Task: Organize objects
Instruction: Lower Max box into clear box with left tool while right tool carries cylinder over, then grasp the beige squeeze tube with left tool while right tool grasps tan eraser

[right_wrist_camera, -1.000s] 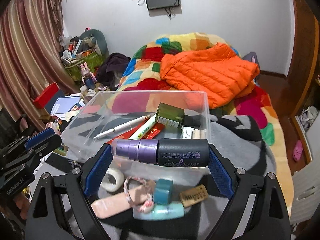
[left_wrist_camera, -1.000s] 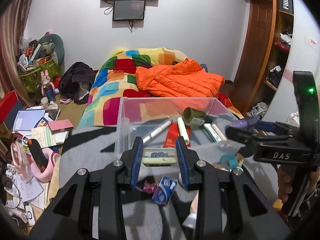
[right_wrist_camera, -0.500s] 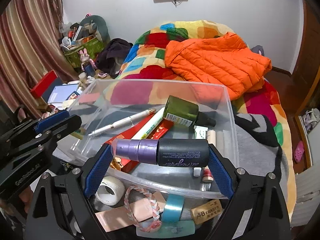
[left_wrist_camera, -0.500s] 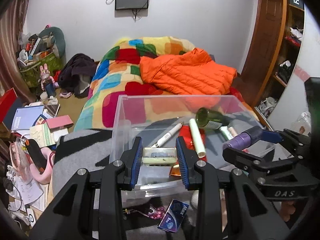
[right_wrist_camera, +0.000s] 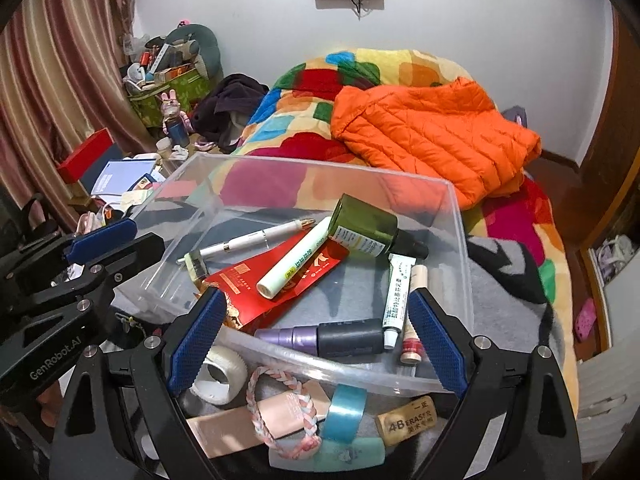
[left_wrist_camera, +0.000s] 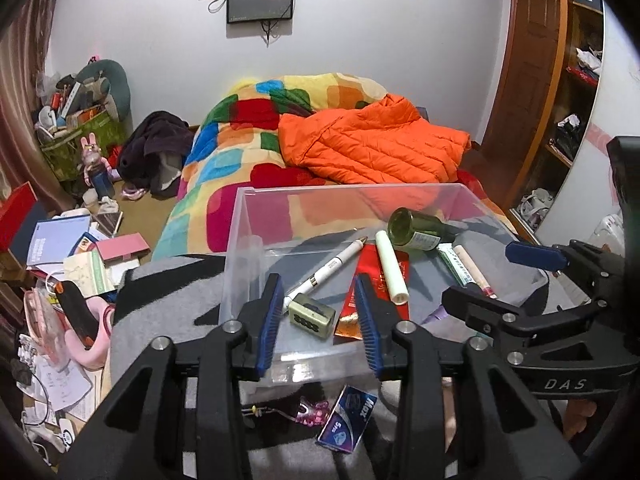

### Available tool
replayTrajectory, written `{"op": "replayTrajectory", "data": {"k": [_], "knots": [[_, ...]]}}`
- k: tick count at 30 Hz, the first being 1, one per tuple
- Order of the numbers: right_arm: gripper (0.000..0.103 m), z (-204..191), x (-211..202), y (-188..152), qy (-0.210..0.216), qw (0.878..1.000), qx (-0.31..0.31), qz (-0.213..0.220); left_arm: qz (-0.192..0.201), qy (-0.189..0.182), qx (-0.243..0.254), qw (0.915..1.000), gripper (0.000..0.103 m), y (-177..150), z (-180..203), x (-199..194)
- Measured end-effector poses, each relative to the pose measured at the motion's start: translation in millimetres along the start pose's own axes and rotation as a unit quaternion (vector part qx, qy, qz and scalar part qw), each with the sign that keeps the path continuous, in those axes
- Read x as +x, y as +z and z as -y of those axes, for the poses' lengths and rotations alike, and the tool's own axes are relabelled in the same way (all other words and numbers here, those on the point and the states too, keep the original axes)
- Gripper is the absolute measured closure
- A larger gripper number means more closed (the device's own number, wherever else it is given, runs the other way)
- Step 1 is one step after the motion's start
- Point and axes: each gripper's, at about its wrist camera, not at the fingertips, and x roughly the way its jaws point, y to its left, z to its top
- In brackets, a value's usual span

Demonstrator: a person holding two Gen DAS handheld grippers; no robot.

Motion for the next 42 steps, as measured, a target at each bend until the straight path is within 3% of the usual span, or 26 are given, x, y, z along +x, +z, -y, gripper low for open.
{"op": "replayTrajectory", "data": {"k": [3, 7, 12, 14, 21, 30, 33, 35, 40, 42], "knots": [[0.012, -2, -12, -3, -0.006, 1.0, -0.014, 0.012, 0.013, 0.002, -0.004, 0.9999, 0.047, -2, 0, -12], [0.012, 4, -31, -8, -0.004, 0.999, -0.015, 0.029, 0.028, 0.008, -0.001, 0.9996, 0.039, -6, 0, -29], [0.012, 23, -53, -16, -0.001, 0.999, -0.002, 0.04, 0.036, 0.017, 0.003, 0.9992, 0.021, -18, 1, -46], [0.012, 30, -59, -22, -0.011, 0.999, -0.001, 0.043, 0.034, 0.022, 0.003, 0.9992, 0.02, -25, 1, -49], [0.011, 57, -62, -49, -0.05, 0.998, 0.005, 0.03, -0.012, 0.007, 0.002, 0.9999, 0.02, -59, 8, -44], [0.015, 81, -31, -82, -0.055, 0.998, 0.024, -0.017, -0.052, -0.033, 0.037, 0.9974, 0.021, -99, 47, -28], [0.022, 80, -20, -84, -0.04, 0.999, 0.021, -0.03, -0.07, -0.042, 0.045, 0.9957, 0.034, -106, 55, -17], [0.023, 79, -13, -83, -0.028, 0.999, 0.02, -0.038, -0.076, -0.045, 0.045, 0.9951, 0.037, -108, 56, -12], [0.027, 77, 1, -78, -0.006, 0.999, 0.017, -0.05, -0.067, -0.054, 0.041, 0.9954, 0.045, -110, 57, -5], [0.034, 79, 6, -77, 0.005, 0.998, 0.027, -0.059, -0.062, -0.058, 0.038, 0.9956, 0.054, -110, 56, -7]]}}
